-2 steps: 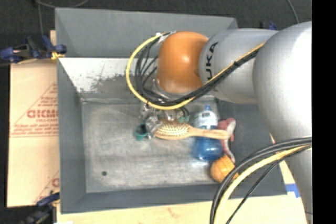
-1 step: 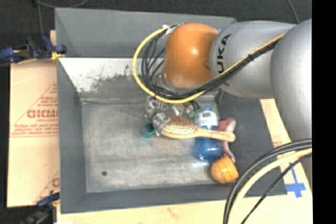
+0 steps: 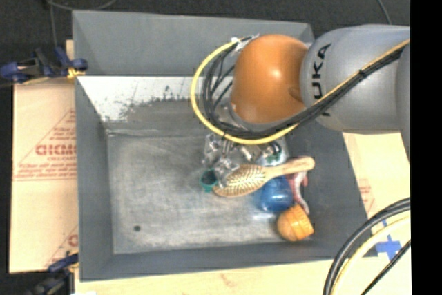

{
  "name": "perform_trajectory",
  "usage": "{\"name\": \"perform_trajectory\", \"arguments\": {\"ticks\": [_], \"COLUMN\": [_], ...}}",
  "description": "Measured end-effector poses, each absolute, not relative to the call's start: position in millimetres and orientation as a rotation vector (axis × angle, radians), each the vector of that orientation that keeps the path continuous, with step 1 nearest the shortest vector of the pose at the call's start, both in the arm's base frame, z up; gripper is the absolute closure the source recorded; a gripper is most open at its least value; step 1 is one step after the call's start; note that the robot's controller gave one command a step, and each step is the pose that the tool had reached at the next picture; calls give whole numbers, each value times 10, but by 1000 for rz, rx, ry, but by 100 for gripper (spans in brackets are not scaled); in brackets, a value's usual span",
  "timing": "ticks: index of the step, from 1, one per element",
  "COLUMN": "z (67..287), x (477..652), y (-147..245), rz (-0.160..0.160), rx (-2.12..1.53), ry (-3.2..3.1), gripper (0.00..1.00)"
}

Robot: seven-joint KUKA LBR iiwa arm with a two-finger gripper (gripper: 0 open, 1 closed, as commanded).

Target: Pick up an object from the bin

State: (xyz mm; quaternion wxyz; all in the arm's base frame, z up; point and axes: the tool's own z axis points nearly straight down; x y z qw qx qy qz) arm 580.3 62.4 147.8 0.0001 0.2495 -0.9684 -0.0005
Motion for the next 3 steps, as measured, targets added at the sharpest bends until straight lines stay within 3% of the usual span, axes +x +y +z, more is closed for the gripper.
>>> {"name": "perform_trajectory", "arguments": {"ticks": [1, 2, 3], "z": [1562, 1727, 2353], "x": [5702, 5848, 5787], "y": [590, 628, 585], "rz": [-1, -2, -2], "rx": [787, 922, 1106], "ry": [-3044, -2995, -2940], "gripper": [100, 100, 100]}}
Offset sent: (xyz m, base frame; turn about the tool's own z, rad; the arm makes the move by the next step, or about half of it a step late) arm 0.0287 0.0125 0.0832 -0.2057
